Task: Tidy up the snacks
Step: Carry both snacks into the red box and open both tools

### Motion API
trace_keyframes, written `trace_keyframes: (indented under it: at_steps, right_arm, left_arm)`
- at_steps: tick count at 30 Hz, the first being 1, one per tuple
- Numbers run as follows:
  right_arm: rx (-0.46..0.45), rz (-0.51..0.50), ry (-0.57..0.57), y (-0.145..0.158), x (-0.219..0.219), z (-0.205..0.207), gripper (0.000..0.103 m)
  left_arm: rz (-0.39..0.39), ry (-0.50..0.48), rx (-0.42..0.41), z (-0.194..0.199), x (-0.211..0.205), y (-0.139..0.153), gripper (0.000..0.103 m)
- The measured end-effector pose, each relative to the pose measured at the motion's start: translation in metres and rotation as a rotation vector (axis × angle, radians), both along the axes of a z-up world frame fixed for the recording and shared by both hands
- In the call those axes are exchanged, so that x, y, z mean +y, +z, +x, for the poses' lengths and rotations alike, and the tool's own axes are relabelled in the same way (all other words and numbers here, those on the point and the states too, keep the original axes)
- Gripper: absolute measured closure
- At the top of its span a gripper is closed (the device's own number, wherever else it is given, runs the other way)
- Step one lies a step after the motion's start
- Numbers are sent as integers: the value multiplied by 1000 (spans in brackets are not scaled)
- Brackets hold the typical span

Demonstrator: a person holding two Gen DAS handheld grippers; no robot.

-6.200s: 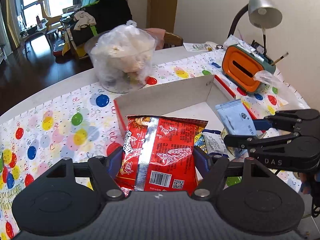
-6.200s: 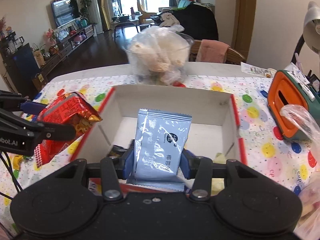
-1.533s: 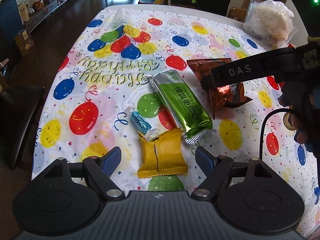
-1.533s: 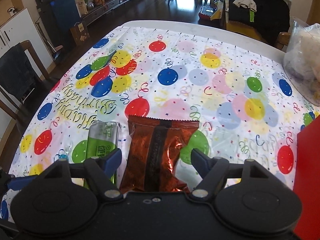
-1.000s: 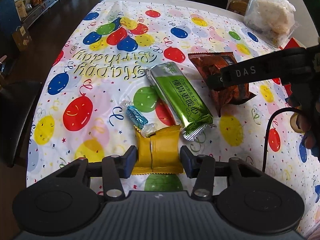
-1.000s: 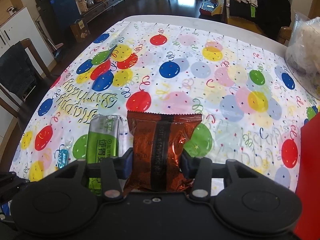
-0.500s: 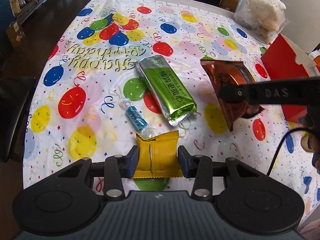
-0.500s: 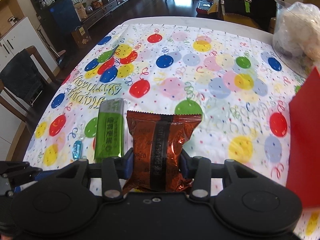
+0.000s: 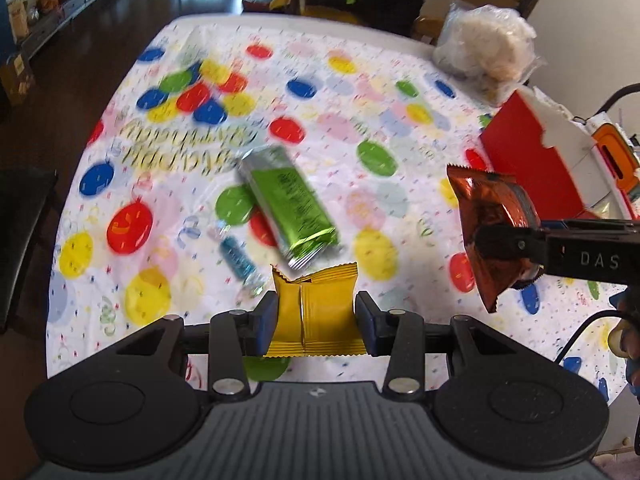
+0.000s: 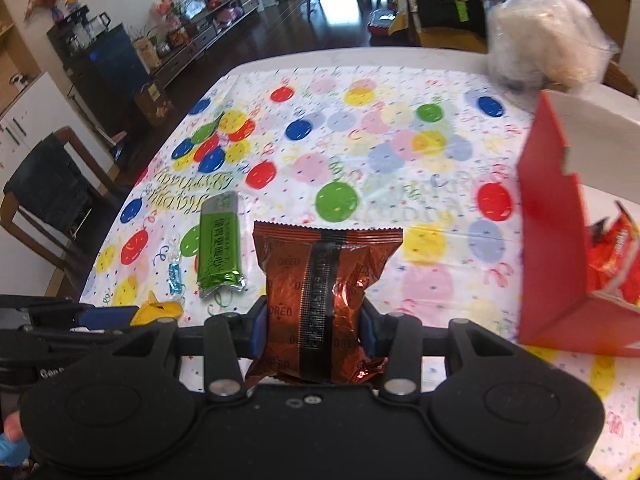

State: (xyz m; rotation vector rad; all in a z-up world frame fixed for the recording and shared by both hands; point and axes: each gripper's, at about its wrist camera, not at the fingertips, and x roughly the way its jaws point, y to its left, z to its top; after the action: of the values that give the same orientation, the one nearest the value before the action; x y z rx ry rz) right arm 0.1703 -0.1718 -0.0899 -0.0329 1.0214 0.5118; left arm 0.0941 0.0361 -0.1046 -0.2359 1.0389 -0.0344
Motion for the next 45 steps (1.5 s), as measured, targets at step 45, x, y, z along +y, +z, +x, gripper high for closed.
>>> trace_keyframes:
  at_steps: [45]
  right_arm:
    - [-133, -25, -272, 36, -267, 61, 61]
  left_arm:
    - [126, -346, -156, 137, -273, 77, 62]
